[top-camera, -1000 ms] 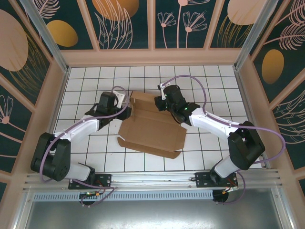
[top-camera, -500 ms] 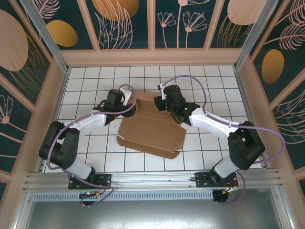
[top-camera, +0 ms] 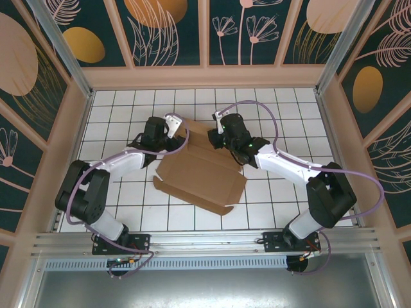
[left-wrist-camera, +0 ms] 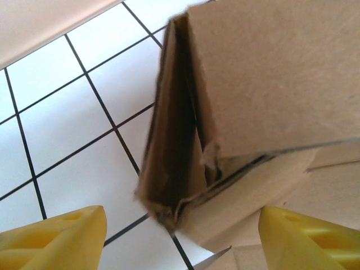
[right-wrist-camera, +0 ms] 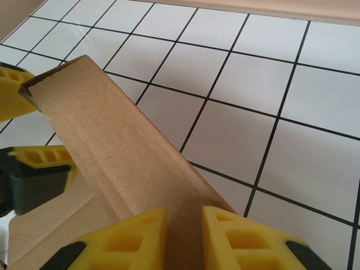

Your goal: Fold the paper box

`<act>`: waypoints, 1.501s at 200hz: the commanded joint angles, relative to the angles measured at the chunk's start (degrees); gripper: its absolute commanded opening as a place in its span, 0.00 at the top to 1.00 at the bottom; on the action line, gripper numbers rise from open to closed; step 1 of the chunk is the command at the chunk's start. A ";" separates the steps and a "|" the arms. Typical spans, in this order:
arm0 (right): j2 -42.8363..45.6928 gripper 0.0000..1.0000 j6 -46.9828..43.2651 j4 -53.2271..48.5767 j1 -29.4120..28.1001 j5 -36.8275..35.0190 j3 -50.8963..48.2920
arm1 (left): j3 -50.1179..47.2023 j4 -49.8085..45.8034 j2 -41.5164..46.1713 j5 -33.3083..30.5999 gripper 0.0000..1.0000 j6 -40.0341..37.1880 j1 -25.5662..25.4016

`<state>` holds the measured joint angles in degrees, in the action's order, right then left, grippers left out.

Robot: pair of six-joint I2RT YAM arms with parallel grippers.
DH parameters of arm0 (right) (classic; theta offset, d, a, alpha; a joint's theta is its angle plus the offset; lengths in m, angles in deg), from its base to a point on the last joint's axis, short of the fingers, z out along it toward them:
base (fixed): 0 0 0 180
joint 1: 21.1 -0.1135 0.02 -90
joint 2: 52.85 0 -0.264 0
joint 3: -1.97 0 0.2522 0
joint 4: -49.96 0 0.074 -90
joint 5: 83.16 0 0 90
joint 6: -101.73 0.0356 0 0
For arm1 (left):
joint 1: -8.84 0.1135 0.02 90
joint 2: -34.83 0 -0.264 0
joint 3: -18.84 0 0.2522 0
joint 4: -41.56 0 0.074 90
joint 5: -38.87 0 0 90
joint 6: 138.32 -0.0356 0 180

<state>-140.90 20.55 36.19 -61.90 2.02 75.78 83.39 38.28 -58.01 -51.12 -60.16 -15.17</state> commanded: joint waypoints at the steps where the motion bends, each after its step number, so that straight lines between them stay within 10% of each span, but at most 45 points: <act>1: -1.63 0.76 -1.04 -3.86 0.40 2.07 0.86 | 2.98 0.60 -2.90 1.21 0.28 -5.12 0.02; 70: -2.13 0.76 -1.80 -4.33 0.58 3.68 0.77 | 6.67 4.41 -5.78 3.65 0.35 -9.60 0.54; 170: -2.63 0.76 -2.13 -4.62 1.18 5.83 0.92 | 4.26 9.44 -7.42 9.41 0.83 -6.12 0.54; 228: 0.43 0.35 1.82 -3.60 4.44 13.77 2.83 | 1.71 7.31 -3.02 4.66 0.93 -0.51 0.54; 300: -8.02 0.28 6.41 -7.87 6.08 12.96 15.44 | -2.55 7.19 0.12 -1.84 0.97 3.78 -1.59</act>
<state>-144.38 24.46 31.64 -55.73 16.03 85.99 81.16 46.24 -59.21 -47.73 -58.67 -15.65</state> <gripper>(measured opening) 0.726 0.101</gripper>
